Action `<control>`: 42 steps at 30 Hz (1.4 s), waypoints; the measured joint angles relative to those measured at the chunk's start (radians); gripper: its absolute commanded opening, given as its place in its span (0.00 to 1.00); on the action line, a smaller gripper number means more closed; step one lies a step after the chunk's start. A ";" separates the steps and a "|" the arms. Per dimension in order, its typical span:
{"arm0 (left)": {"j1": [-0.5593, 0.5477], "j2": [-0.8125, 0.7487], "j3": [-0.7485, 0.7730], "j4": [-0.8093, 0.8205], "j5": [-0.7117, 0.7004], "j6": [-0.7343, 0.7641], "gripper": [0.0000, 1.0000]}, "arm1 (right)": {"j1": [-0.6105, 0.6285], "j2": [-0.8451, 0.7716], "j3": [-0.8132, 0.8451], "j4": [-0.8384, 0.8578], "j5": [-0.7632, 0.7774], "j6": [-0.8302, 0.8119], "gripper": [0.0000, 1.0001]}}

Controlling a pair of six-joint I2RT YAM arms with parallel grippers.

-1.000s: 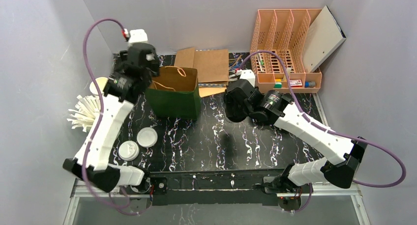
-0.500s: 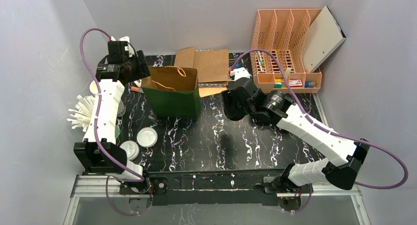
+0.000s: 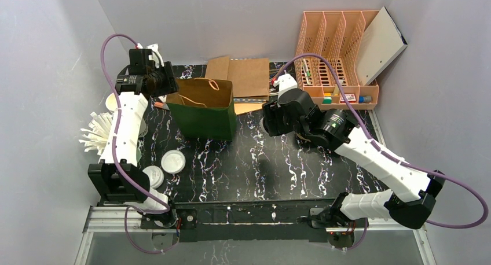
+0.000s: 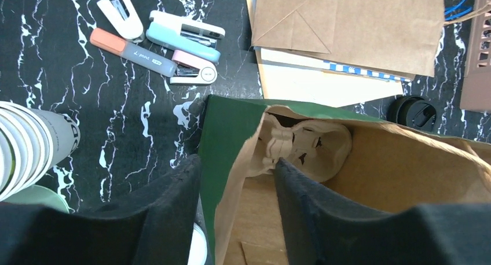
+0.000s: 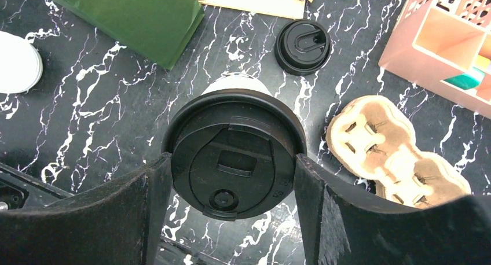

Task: Pack the takeout coffee
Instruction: Place the coffee cup on the cup tray.

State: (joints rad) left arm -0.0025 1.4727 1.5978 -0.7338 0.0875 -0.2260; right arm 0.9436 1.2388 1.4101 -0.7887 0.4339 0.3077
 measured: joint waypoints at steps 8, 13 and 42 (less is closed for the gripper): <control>0.000 0.106 0.002 0.000 0.057 0.035 0.00 | 0.000 -0.014 0.069 0.007 -0.063 -0.084 0.54; -0.013 0.121 0.016 -0.003 0.138 0.060 0.00 | 0.000 -0.064 0.120 0.037 -0.133 -0.138 0.50; -0.329 0.042 0.044 -0.180 0.279 0.127 0.00 | 0.000 -0.063 0.298 0.116 -0.424 -0.267 0.33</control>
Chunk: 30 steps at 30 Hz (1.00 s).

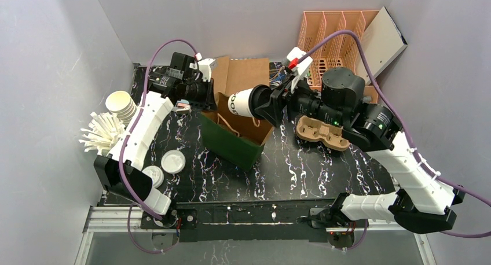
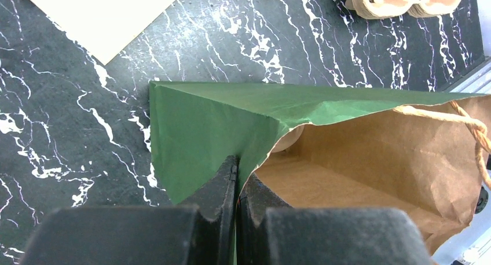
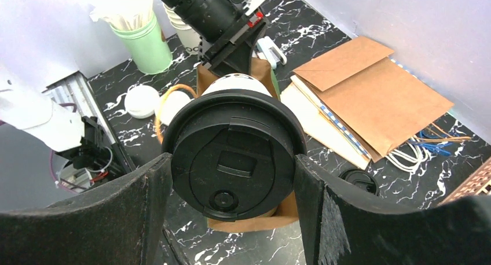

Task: Pack the takeout coffee
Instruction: Place the coffee cup on the cup tray.

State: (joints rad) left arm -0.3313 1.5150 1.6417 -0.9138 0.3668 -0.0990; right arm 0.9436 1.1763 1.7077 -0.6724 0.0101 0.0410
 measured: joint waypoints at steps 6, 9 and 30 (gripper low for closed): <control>-0.019 -0.002 0.000 0.026 0.000 0.011 0.00 | 0.000 0.061 0.018 -0.013 -0.017 0.000 0.29; -0.021 -0.012 0.000 0.054 0.000 0.019 0.00 | 0.005 0.086 0.008 -0.021 -0.015 0.003 0.27; -0.154 0.001 0.063 0.108 -0.106 0.114 0.00 | 0.302 0.159 -0.231 0.034 0.442 -0.062 0.27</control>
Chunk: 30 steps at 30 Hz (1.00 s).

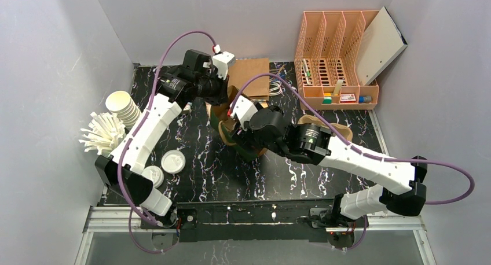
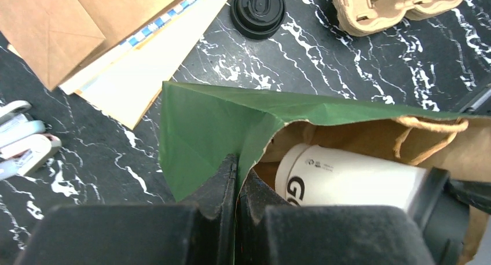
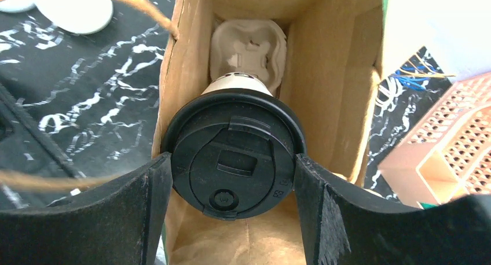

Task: Pack the takeout coffee
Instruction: Place the coffee cup on the cup tray.

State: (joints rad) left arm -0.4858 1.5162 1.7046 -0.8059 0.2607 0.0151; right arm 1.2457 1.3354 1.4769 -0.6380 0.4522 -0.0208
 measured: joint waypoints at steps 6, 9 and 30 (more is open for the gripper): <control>-0.034 0.035 0.060 0.040 -0.064 0.045 0.00 | -0.001 -0.001 -0.100 0.074 0.075 -0.074 0.24; -0.054 0.080 0.108 0.089 -0.065 0.063 0.00 | -0.001 -0.014 -0.148 0.114 0.085 -0.090 0.24; -0.210 0.053 0.011 0.226 -0.076 -0.095 0.00 | -0.001 -0.157 -0.341 0.151 0.105 -0.005 0.25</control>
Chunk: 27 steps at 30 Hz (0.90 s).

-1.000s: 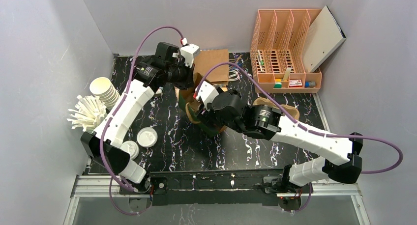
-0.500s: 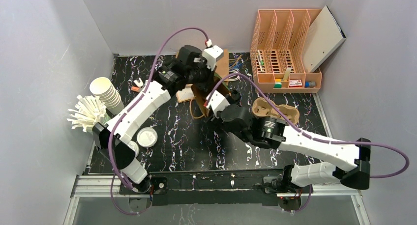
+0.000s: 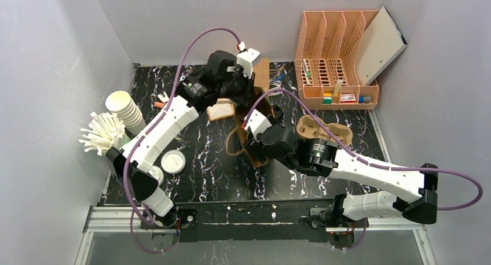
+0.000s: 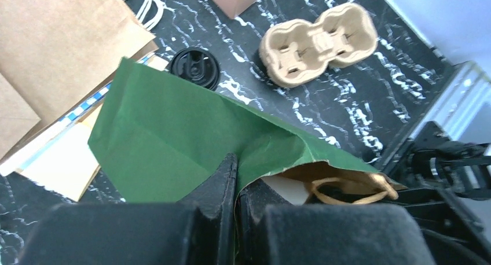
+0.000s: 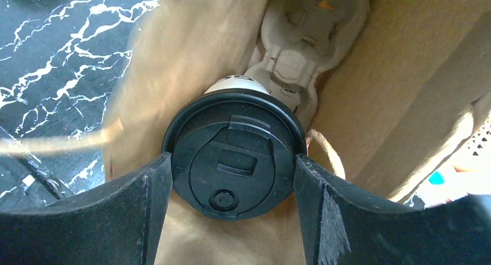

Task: Pack the takeout coffee
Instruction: Place the coffee cup on the cup tray.

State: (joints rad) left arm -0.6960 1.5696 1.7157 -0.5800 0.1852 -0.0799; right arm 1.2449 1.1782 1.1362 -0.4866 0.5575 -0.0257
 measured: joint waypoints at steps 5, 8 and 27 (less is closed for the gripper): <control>0.000 0.072 0.170 -0.110 0.053 -0.094 0.00 | 0.000 0.000 0.079 -0.090 0.003 0.001 0.25; 0.000 0.094 0.196 -0.141 0.093 -0.134 0.00 | 0.000 -0.005 0.123 -0.133 0.012 0.002 0.25; -0.018 0.155 0.127 -0.276 0.223 -0.140 0.00 | 0.000 -0.027 0.118 -0.410 -0.077 0.130 0.25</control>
State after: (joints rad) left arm -0.7143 1.7245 1.8423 -0.8558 0.4080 -0.2199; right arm 1.2449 1.1507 1.2545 -0.8963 0.4801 0.1040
